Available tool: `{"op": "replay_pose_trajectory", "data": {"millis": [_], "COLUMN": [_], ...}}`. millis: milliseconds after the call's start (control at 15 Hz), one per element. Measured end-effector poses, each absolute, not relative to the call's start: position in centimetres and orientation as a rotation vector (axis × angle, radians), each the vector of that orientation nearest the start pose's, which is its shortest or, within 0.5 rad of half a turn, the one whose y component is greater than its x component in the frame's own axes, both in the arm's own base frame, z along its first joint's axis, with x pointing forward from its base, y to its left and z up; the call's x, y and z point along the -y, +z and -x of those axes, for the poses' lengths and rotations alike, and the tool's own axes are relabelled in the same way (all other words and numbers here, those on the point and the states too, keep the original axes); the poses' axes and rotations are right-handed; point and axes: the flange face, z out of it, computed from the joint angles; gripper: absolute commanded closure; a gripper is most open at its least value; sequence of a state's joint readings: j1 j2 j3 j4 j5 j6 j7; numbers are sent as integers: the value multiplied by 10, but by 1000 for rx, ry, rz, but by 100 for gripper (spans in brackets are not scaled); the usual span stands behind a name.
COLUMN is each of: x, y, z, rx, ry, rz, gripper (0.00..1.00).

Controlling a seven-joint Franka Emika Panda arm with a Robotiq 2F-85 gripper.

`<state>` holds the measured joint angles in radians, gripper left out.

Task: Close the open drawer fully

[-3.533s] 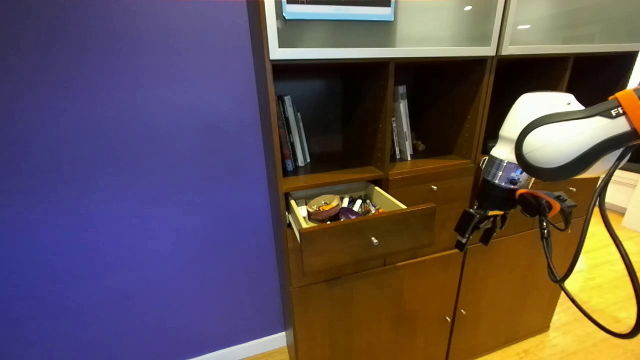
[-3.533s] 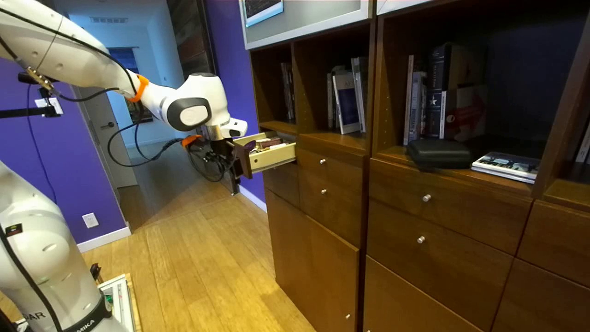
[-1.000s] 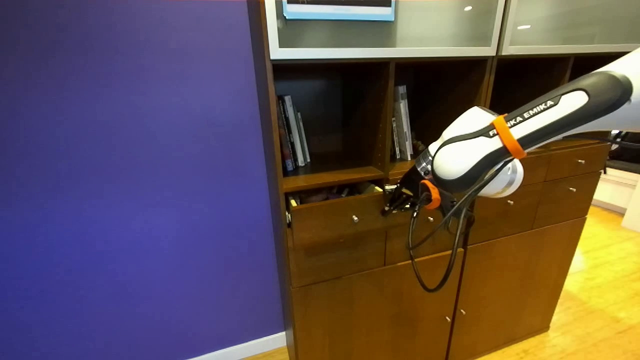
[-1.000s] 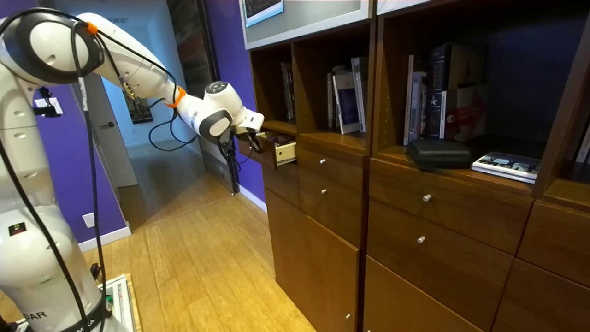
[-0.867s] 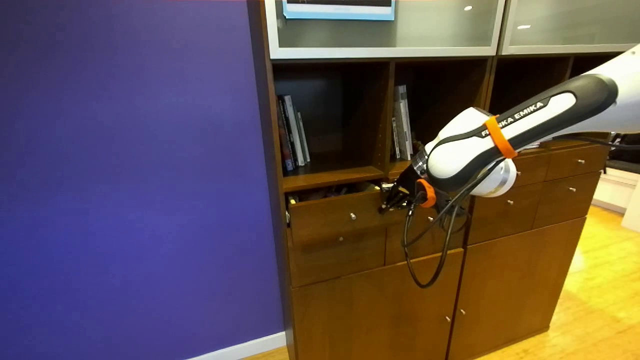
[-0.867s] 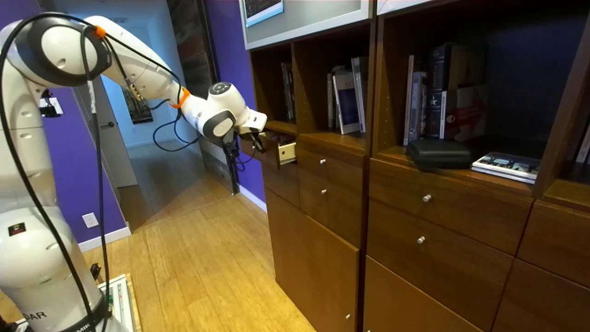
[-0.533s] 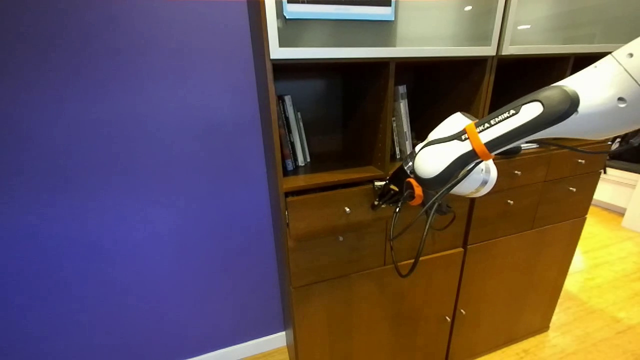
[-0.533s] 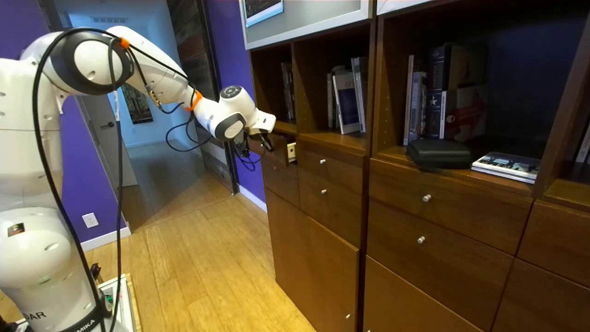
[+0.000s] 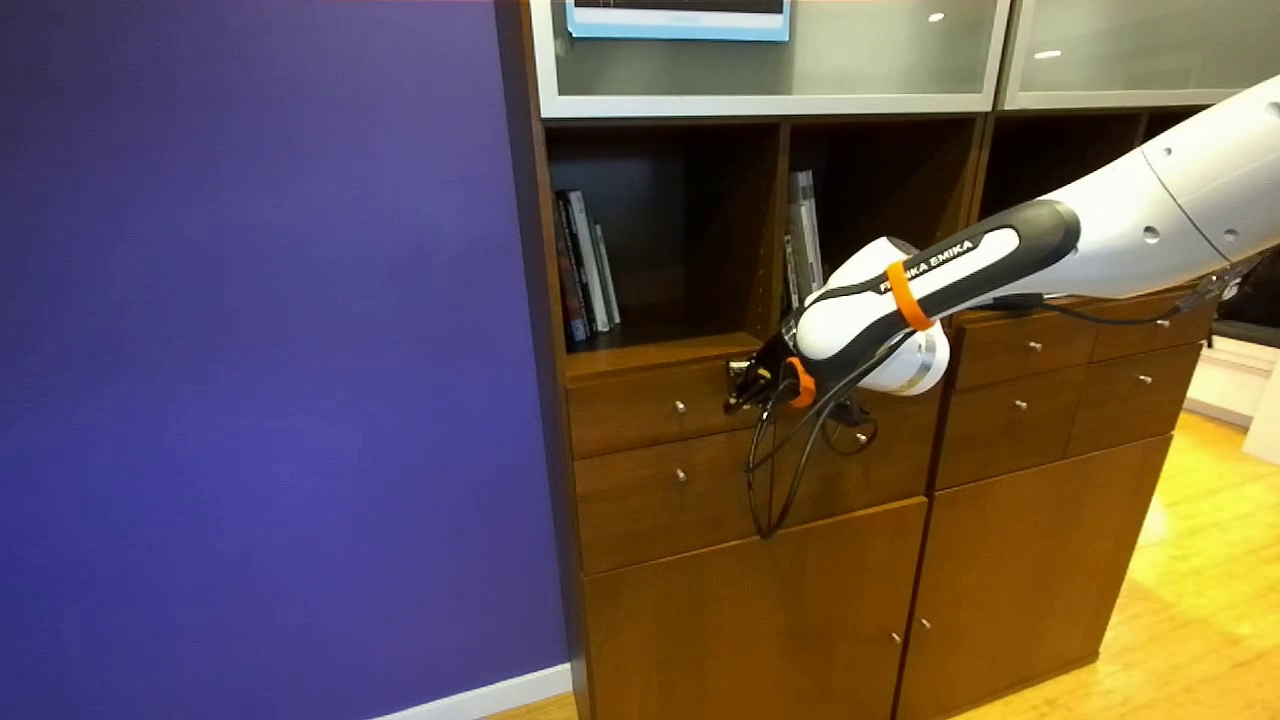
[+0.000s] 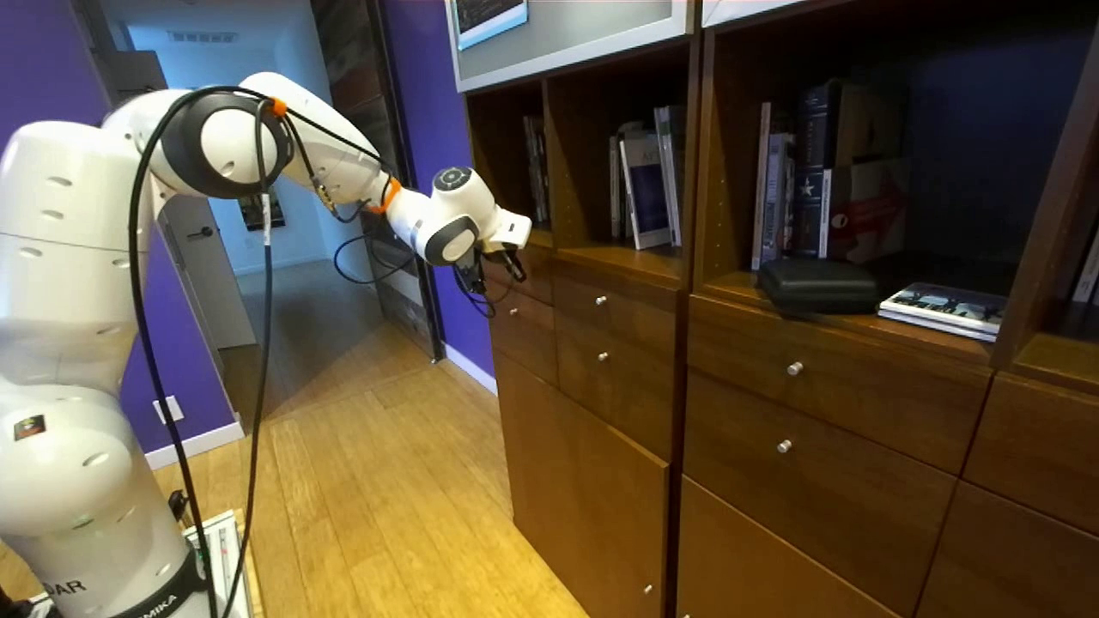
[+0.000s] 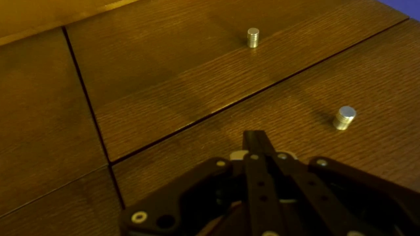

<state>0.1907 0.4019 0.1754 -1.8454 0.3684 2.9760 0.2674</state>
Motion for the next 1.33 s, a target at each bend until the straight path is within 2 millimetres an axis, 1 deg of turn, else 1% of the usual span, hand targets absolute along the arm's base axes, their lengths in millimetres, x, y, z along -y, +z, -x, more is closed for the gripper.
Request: {"op": "replay_pose_trajectory", "data": {"millis": [67, 200, 467, 667, 733, 800, 933, 1133, 1267, 1333], "x": [-210, -213, -216, -217, -217, -217, -217, -211, -202, -198], "y": [392, 386, 379, 389, 397, 406, 424, 457, 479, 489], "z": [-655, -656, -648, -633, -626, -617, -592, -546, -513, -497], "rx": [-360, -346, -300, -254, -235, -210, -151, -86, -74, -73], "ry": [-799, -729, -521, -352, -299, -249, -132, 29, 92, 111], "rz": [2541, 2569, 2663, 2746, 2772, 2803, 2867, 2951, 2992, 3008], "gripper": [100, 100, 100, 100, 74, 72, 60, 38, 26, 18]}}
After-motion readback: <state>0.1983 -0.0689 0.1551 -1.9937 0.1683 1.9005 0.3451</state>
